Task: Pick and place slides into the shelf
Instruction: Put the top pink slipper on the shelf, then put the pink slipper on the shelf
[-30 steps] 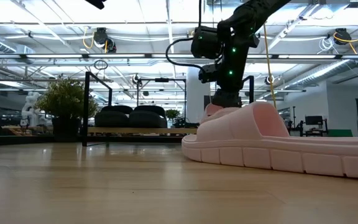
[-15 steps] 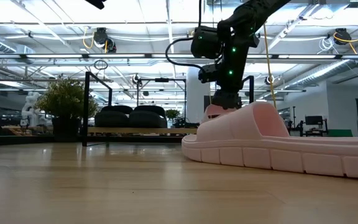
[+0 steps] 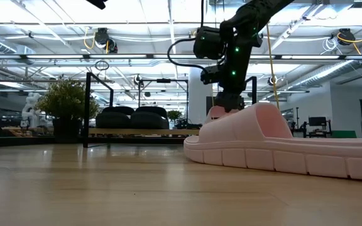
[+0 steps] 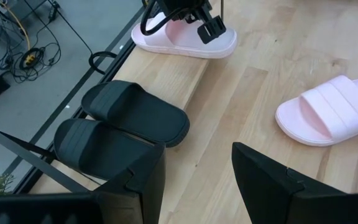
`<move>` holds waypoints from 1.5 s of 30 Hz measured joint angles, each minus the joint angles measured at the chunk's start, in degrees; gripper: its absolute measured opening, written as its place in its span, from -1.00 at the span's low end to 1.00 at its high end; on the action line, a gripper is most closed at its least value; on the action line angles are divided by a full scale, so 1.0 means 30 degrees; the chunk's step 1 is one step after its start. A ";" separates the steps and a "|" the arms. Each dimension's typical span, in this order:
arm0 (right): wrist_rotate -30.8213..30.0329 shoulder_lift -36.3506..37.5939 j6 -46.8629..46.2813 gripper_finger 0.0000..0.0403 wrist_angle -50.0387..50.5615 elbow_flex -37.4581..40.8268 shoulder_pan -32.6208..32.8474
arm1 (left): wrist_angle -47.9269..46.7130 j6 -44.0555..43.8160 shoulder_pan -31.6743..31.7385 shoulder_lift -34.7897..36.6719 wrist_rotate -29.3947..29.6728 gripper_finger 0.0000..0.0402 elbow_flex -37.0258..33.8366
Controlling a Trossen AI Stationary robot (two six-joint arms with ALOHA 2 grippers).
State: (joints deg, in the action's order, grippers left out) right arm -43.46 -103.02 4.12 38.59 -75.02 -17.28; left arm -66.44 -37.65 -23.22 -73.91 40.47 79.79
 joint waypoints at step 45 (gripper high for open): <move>1.4545 0.5451 0.1535 -0.15 0.0557 -0.0007 0.8908 | -0.0004 0.0459 0.0000 0.0000 -0.0416 -0.10 0.0000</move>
State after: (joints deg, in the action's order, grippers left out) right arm 0.17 -86.67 8.73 40.26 -75.05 9.45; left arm -66.46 -36.27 -23.22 -73.91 39.22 79.79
